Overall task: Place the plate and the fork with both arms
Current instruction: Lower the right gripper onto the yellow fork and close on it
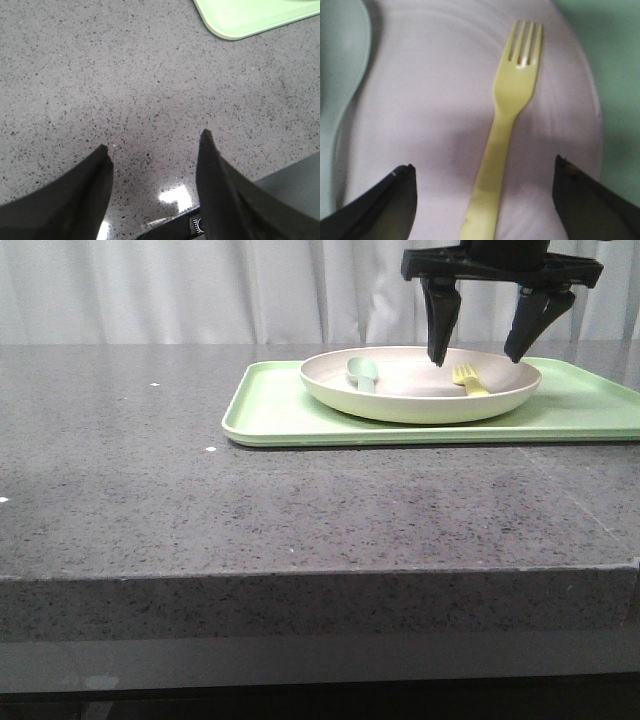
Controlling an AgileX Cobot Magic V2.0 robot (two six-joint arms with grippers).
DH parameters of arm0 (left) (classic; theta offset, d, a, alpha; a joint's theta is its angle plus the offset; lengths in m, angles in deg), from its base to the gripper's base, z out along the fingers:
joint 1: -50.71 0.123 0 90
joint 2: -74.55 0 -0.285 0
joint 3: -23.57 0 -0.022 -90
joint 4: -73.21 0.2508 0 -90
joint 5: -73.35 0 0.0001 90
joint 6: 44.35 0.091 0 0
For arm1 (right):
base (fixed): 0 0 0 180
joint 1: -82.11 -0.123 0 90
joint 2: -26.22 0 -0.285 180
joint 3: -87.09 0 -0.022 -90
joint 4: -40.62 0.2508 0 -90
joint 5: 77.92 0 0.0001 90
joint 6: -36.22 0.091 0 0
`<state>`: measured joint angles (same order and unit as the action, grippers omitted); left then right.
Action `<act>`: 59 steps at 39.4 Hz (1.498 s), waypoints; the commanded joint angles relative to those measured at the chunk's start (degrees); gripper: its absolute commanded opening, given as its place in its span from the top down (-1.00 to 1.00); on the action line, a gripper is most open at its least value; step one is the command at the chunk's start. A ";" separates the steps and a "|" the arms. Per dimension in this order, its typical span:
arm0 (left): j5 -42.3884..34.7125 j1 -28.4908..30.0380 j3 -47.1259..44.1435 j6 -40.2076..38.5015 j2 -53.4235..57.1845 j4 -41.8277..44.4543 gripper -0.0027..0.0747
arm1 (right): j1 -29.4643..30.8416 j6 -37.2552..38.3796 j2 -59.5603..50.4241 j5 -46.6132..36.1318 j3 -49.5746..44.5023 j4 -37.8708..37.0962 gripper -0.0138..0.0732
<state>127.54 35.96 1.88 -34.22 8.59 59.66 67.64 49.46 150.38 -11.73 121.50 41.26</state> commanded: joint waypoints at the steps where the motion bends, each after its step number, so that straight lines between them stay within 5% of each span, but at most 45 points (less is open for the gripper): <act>1: -3.04 0.12 1.48 0.11 1.01 -0.88 -0.05 | 0.74 0.77 -0.68 2.30 4.70 -0.31 -0.65; 20: -3.26 0.12 1.48 0.11 1.01 -0.62 -0.05 | 0.75 0.93 2.48 3.43 7.94 -0.31 -0.65; 29: -3.26 0.12 1.48 0.11 1.01 -0.62 -0.05 | 0.75 0.93 2.48 3.75 7.94 -0.31 -0.33; 52: -3.26 0.12 1.48 0.11 1.01 -0.62 -0.05 | 0.75 0.93 3.47 3.46 7.94 -0.31 -0.27; 59: -3.26 0.12 1.48 0.11 1.01 -0.62 -0.05 | 0.75 0.93 3.47 3.46 7.94 -0.31 -0.02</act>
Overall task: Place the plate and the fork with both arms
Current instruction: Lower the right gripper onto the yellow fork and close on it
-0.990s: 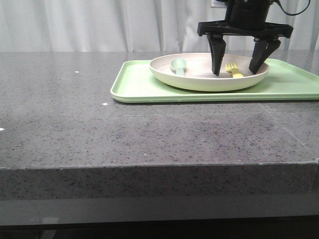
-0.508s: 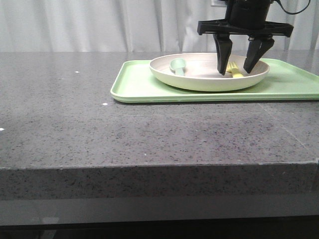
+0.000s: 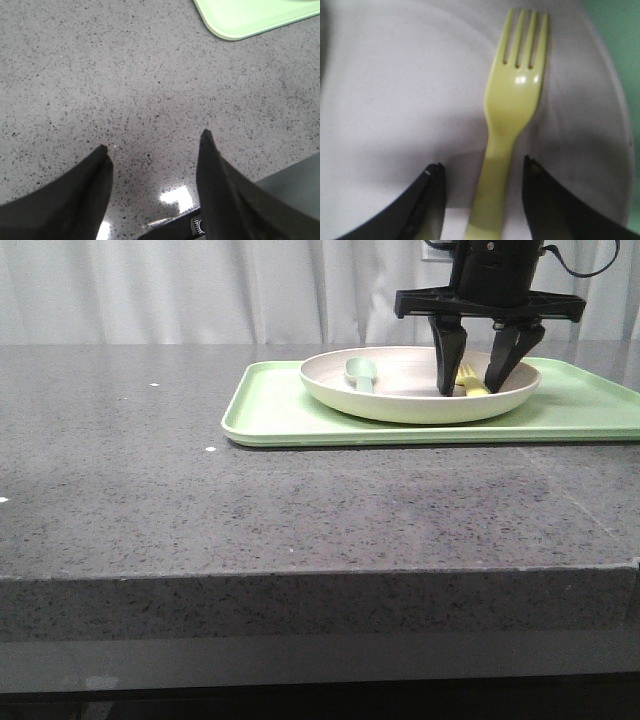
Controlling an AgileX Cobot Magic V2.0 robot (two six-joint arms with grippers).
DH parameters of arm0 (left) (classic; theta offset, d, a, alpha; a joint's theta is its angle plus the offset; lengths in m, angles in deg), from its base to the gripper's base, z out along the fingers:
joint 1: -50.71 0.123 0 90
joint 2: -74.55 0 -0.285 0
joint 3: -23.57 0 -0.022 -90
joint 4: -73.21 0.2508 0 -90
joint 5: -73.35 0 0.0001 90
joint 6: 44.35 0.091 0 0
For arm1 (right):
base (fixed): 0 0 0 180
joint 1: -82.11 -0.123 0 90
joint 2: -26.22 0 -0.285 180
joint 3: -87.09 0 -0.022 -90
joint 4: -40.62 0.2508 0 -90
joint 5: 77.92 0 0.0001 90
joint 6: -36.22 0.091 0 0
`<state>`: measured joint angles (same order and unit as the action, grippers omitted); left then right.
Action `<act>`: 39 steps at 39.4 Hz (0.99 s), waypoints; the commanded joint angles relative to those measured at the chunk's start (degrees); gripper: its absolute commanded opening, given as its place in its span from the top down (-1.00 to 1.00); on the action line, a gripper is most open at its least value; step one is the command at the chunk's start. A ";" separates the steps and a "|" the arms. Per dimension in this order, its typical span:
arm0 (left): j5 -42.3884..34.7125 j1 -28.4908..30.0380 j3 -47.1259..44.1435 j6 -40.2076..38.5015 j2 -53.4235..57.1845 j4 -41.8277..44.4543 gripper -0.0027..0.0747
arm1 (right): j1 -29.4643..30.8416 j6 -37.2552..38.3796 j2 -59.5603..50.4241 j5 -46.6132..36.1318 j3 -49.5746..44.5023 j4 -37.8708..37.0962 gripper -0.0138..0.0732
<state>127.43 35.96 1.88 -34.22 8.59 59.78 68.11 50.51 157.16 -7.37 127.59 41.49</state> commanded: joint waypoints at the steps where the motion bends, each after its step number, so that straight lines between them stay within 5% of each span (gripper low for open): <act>1: -3.16 0.12 1.48 0.11 1.01 -0.74 -0.05 | 0.28 -0.11 -3.31 -0.89 1.85 -0.54 0.02; 28: -3.06 0.12 1.48 0.11 1.01 0.39 -0.05 | 0.28 -0.11 -3.31 -0.79 1.85 -0.54 0.50; 39: -3.06 0.12 1.48 0.11 1.01 0.39 -0.05 | 0.28 -0.11 -3.42 1.89 3.81 -0.54 0.51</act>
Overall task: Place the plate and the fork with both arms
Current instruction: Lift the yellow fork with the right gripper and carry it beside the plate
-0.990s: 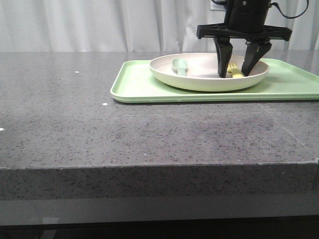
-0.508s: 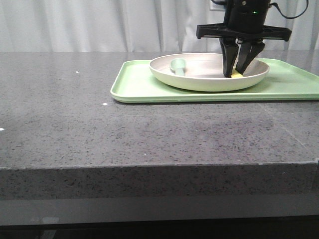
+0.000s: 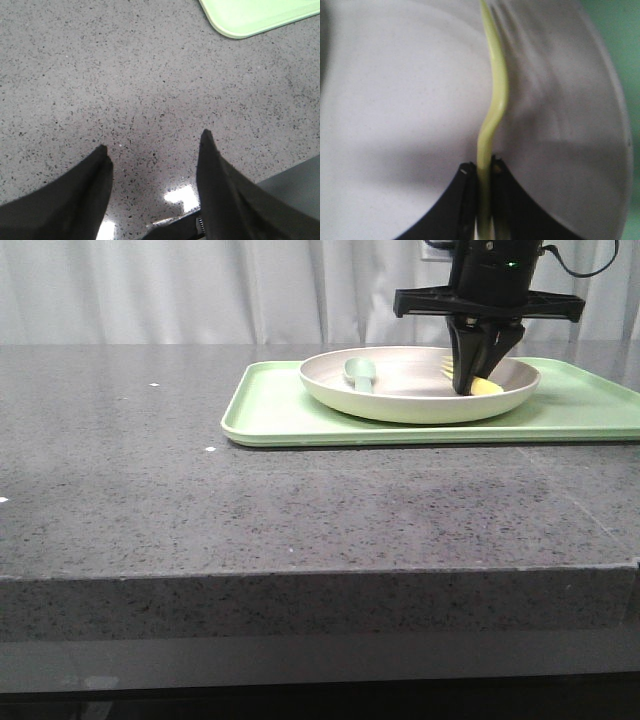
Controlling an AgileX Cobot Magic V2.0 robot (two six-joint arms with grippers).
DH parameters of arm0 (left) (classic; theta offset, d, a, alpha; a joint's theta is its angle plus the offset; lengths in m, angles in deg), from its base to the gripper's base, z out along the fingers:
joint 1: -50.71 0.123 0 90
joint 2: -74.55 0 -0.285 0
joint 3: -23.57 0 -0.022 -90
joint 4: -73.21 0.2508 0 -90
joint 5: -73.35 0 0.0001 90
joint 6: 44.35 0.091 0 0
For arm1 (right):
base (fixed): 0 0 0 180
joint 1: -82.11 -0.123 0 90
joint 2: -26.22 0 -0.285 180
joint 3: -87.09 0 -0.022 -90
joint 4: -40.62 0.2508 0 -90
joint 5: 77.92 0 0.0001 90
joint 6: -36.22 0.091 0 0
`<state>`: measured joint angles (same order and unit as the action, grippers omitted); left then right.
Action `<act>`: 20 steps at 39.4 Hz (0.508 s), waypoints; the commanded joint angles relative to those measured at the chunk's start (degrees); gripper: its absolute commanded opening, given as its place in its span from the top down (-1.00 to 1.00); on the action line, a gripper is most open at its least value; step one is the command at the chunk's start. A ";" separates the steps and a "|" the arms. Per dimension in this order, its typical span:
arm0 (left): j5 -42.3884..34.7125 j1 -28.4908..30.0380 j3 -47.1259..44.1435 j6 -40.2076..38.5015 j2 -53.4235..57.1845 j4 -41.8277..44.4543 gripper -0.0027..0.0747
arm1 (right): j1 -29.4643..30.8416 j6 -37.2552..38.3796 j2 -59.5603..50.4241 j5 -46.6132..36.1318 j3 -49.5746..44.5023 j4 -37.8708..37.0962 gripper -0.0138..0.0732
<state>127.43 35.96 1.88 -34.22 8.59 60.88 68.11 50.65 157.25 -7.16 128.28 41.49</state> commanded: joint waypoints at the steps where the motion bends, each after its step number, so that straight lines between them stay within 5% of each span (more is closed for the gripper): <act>1: -3.06 0.12 1.48 0.11 1.01 -0.71 -0.05 | 0.28 -0.25 -3.51 2.20 3.61 -0.54 0.51; 20: -2.95 0.12 1.48 0.11 1.01 0.24 -0.05 | 0.83 -4.19 -8.63 5.80 9.17 -0.41 0.51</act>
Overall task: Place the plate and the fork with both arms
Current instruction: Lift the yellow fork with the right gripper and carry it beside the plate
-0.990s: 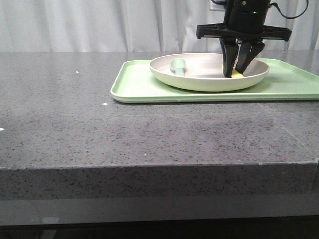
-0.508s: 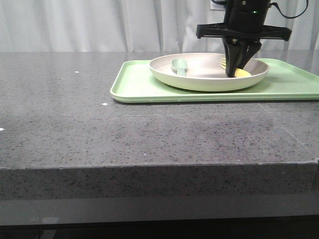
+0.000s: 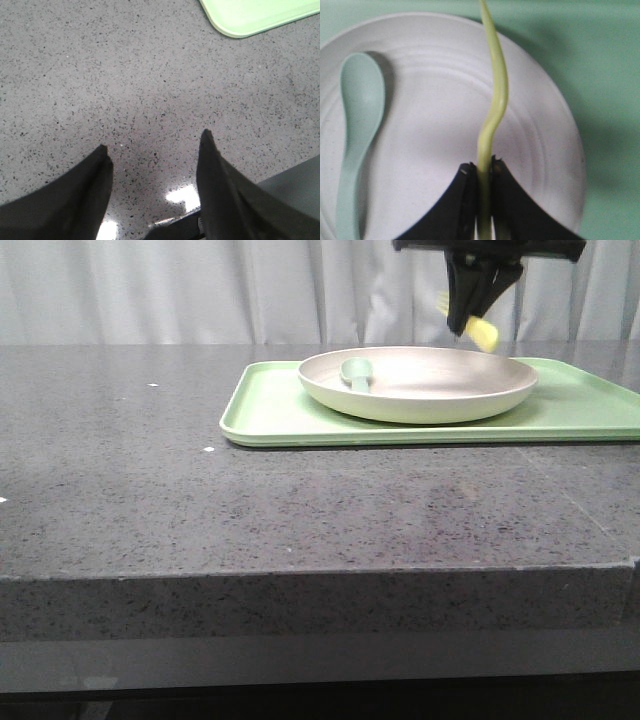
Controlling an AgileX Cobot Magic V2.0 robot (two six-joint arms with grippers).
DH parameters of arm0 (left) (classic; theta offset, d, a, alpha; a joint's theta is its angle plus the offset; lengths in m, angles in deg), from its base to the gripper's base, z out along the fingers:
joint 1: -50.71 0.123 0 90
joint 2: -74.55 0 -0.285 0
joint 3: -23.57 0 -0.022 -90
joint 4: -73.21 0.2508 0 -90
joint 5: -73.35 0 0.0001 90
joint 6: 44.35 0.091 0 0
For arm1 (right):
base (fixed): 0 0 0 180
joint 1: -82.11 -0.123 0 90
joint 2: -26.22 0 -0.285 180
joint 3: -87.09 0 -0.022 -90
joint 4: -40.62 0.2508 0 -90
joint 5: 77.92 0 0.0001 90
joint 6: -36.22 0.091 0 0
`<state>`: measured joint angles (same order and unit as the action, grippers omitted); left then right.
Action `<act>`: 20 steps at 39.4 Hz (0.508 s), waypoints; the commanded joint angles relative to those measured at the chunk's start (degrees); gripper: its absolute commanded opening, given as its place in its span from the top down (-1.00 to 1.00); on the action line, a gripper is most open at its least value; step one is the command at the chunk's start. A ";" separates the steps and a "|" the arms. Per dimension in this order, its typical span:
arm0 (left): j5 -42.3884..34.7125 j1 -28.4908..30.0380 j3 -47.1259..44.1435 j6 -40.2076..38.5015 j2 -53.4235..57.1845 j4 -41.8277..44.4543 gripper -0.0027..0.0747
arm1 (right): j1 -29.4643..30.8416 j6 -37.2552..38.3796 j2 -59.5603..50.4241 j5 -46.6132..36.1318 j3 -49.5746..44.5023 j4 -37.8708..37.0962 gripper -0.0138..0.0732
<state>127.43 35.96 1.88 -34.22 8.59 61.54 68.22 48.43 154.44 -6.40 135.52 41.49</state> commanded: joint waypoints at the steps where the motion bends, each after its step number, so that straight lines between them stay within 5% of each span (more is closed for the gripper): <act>1: -2.95 0.12 1.48 0.11 1.01 -0.42 -0.05 | 0.99 -2.38 -6.44 5.04 1.80 -0.41 0.51; 20: -3.39 0.12 1.48 0.11 1.01 -0.42 -0.05 | 11.16 -8.22 -12.05 3.99 -12.38 1.94 0.51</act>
<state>127.43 35.96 1.88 -34.22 8.59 61.79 77.38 42.35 145.95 -6.30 124.81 41.92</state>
